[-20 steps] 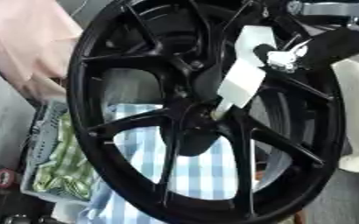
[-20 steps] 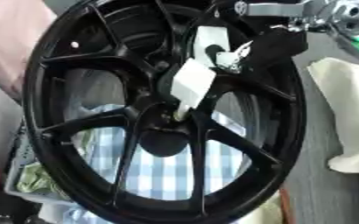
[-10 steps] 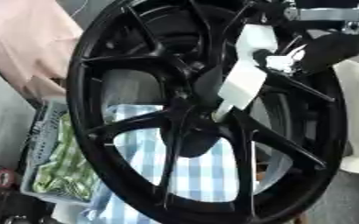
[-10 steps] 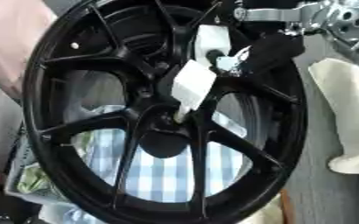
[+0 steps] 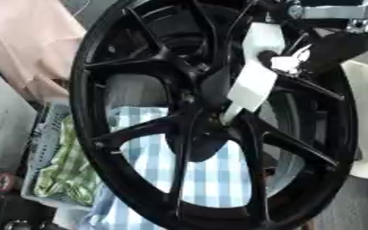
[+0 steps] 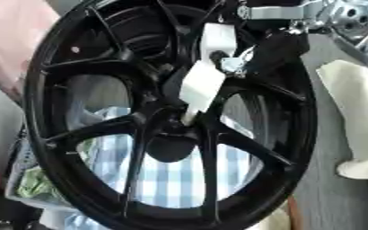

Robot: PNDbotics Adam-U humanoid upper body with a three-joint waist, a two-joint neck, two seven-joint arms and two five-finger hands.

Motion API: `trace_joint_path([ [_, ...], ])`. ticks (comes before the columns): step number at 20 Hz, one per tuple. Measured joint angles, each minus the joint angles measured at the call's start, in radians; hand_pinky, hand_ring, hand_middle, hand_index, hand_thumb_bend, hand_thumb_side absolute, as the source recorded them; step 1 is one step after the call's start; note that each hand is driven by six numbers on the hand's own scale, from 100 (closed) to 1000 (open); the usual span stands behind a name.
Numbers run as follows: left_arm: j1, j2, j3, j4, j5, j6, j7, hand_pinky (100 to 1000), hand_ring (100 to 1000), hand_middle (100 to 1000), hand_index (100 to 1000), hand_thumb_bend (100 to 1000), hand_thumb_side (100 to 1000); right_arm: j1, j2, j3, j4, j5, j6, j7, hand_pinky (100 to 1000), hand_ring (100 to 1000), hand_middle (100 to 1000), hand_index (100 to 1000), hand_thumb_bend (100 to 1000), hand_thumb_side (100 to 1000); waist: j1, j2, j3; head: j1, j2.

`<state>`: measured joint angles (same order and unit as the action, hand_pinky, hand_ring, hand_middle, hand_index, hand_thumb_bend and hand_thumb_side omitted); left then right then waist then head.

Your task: Pull the pin out of the wheel hub.

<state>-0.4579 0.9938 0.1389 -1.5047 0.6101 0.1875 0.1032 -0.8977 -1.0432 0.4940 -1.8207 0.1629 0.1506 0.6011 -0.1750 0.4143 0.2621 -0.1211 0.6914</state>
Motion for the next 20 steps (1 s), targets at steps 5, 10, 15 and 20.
trace_joint_path([
  [5, 0.000, 0.000, 0.000, 0.000, 0.000, 0.001, -0.002, 770, 739, 602, 708, 214, 716, 0.000, 0.002, 0.005, 0.016, -0.044, 0.013, -0.046, 823, 786, 379, 599, 100, 502, 0.000, 0.001, 0.000, 0.001, 0.000],
  [10, -0.001, 0.000, -0.001, 0.000, -0.002, 0.000, -0.005, 772, 740, 603, 709, 210, 718, -0.008, 0.011, 0.002, 0.030, -0.108, 0.041, -0.091, 785, 715, 330, 539, 100, 519, 0.000, 0.001, 0.000, 0.002, 0.000],
  [15, -0.001, 0.000, -0.003, 0.000, -0.003, 0.002, -0.009, 773, 740, 603, 709, 205, 720, -0.018, 0.018, -0.016, 0.030, -0.188, 0.066, -0.120, 765, 669, 292, 504, 100, 480, 0.000, 0.001, 0.000, 0.003, 0.000],
  [20, -0.001, 0.000, -0.004, 0.001, -0.003, 0.002, -0.009, 774, 741, 604, 709, 204, 721, -0.027, 0.018, -0.045, 0.028, -0.250, 0.085, -0.123, 756, 643, 269, 482, 100, 430, 0.000, 0.000, -0.002, 0.004, 0.001],
])
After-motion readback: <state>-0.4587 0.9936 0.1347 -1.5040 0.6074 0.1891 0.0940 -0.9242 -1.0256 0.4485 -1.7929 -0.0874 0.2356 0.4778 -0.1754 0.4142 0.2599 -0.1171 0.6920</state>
